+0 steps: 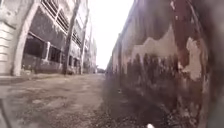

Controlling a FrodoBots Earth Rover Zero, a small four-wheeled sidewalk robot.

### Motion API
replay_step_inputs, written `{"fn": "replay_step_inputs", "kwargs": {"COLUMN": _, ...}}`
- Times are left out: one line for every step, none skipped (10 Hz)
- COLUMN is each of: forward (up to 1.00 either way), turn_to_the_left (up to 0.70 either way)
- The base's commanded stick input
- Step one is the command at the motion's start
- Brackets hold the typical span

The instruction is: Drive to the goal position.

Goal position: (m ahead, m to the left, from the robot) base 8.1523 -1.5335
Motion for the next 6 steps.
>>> {"fn": "replay_step_inputs", "kwargs": {"forward": 0.7, "turn_to_the_left": 0.28}}
{"fn": "replay_step_inputs", "kwargs": {"forward": 0.7, "turn_to_the_left": 0.28}}
{"fn": "replay_step_inputs", "kwargs": {"forward": 0.7, "turn_to_the_left": 0.28}}
{"fn": "replay_step_inputs", "kwargs": {"forward": 0.7, "turn_to_the_left": 0.28}}
{"fn": "replay_step_inputs", "kwargs": {"forward": 0.7, "turn_to_the_left": 0.28}}
{"fn": "replay_step_inputs", "kwargs": {"forward": 0.7, "turn_to_the_left": 0.28}}
